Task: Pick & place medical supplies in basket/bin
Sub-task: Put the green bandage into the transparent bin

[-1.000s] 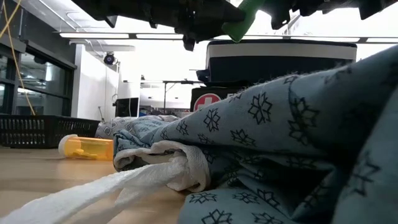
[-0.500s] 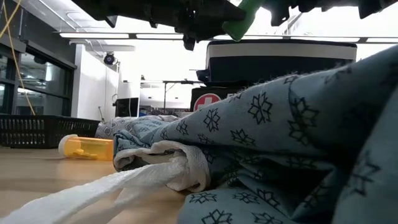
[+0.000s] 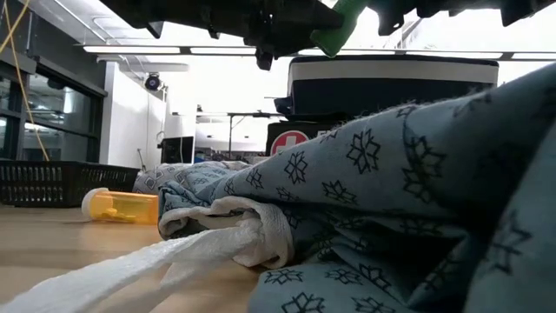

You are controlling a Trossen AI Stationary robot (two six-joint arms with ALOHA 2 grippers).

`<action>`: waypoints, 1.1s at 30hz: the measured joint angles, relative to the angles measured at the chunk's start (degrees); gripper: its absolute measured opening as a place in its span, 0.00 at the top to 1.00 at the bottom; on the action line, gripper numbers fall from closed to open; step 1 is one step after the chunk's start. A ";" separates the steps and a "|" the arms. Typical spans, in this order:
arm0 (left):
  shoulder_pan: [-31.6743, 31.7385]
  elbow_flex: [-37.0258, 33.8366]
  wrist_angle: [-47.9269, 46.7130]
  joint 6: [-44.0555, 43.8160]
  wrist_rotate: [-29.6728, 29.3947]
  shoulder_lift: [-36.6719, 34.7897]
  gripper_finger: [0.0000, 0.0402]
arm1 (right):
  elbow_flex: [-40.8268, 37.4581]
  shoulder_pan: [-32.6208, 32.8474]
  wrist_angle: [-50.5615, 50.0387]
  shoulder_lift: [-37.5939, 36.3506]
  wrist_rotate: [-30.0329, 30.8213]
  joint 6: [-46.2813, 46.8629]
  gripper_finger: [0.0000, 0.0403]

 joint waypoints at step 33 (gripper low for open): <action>-0.11 0.00 2.15 0.87 6.33 -0.02 0.47 | 0.02 0.83 -3.13 -0.36 -0.30 3.67 0.71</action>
